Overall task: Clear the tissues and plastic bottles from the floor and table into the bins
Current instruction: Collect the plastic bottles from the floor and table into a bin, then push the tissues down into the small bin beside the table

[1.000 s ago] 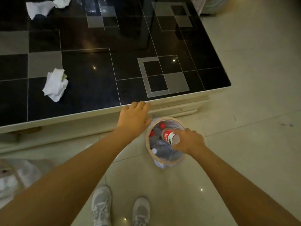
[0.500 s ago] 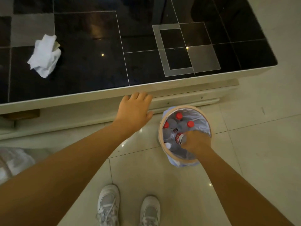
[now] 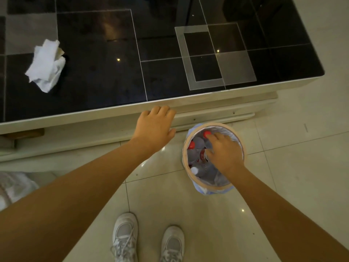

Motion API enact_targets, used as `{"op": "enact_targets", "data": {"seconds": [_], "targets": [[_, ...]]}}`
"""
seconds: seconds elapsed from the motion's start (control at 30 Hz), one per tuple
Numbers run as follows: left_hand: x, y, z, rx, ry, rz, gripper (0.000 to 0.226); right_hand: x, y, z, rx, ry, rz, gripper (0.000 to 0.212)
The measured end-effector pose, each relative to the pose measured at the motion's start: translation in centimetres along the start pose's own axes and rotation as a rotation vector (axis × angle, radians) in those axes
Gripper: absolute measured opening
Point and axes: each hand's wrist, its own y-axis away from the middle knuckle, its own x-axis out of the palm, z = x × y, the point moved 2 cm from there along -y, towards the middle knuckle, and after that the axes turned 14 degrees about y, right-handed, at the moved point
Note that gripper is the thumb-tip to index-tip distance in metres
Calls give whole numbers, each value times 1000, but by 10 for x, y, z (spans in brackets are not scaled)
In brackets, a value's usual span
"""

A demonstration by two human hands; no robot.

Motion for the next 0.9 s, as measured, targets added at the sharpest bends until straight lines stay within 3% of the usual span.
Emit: {"op": "enact_targets", "data": {"seconds": [0.17, 0.47, 0.9], "targets": [[-39, 4, -8, -18, -3, -40, 51, -70, 11, 4, -32, -100, -207, 31], [-133, 47, 37, -152, -32, -138, 57, -171, 17, 31, -100, -102, -276, 54], [-236, 122, 184, -354, -54, -241, 58, -294, -25, 190, -249, 32, -313, 63]]}}
